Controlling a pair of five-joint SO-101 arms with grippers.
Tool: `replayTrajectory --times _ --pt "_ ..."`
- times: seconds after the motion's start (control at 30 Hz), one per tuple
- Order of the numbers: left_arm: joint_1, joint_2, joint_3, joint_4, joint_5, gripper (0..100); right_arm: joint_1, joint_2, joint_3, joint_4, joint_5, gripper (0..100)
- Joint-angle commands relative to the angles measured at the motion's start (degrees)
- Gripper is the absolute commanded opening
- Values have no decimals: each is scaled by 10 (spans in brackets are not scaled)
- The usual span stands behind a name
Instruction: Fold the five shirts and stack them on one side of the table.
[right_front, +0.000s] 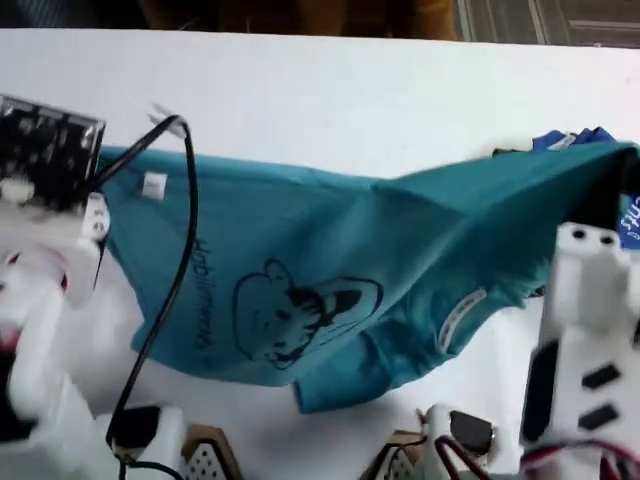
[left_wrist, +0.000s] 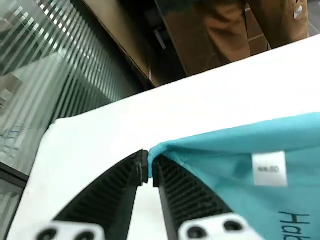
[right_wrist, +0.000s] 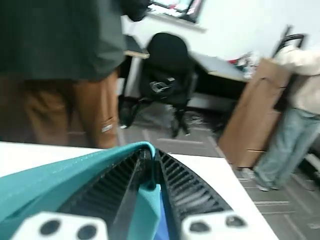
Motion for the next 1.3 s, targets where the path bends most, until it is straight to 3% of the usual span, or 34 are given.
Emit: replayTrajectory --times 0.0,0.53,1.03,1.27 --pt "4 -2 42 -46 6 24 -38 30 0 -12 -5 17" --pt "1 -1 195 -193 33 24 -126 165 0 -10 -20 17" --pt "-1 0 343 -359 30 24 -135 379 -1 -15 -61 17" --pt "-34 43 393 -473 30 24 -164 473 -5 -90 -59 18"
